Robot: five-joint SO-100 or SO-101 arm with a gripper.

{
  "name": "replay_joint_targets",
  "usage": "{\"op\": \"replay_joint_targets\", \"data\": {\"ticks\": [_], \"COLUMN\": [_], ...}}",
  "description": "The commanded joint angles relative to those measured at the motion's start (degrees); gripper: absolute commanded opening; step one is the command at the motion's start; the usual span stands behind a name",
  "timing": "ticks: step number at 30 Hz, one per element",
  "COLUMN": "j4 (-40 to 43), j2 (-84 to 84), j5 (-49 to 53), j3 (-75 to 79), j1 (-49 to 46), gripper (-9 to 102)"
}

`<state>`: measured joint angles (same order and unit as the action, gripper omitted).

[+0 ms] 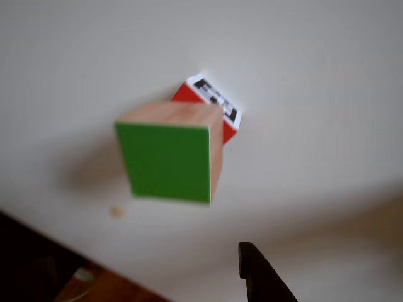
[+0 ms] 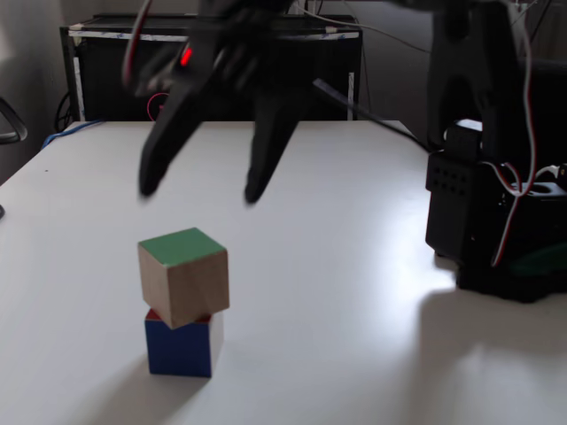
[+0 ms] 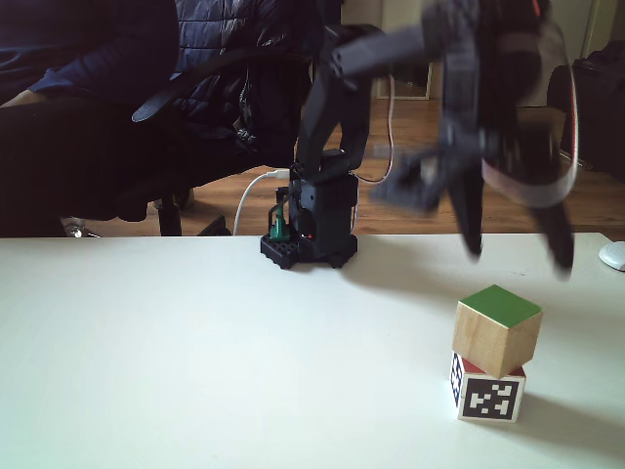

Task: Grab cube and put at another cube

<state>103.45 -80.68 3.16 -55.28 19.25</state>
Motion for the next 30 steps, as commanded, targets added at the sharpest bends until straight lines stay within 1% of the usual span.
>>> {"op": "replay_joint_targets", "data": {"ticks": [1,4,7,9,11,12,13,14,15,16,17,18,21,25,30], "j4": [0.1,0.1,-0.7,-3.4,-9.5,-13.2,-17.1,-21.4,-25.0,-27.1,-27.3,-26.9,-25.5,-28.6,-32.6], "j2": [-10.6,-18.7,-27.8,-35.3,-46.1,-52.7,-59.8,-67.1,-73.9,-79.7,-83.6,-86.0,-87.8,-89.0,-89.6], "j5": [-0.8,-1.0,-1.7,-2.5,-3.4,-4.7,-7.1,-10.0,-10.8,-9.3,-7.1,-5.6,1.3,-2.3,-3.3], "j3": [-0.8,-2.8,-5.7,-9.9,-18.4,-23.7,-29.2,-35.1,-40.4,-45.1,-48.1,-50.3,-54.7,-64.0,-78.6], "j1": [0.5,-0.5,-4.2,-7.5,-10.5,-12.0,-13.4,-14.5,-14.2,-12.4,-10.1,-8.7,-8.4,-17.0,-18.7], "gripper": [45,46,47,48,47,42,34,30,26,23,19,16,0,0,0]}}
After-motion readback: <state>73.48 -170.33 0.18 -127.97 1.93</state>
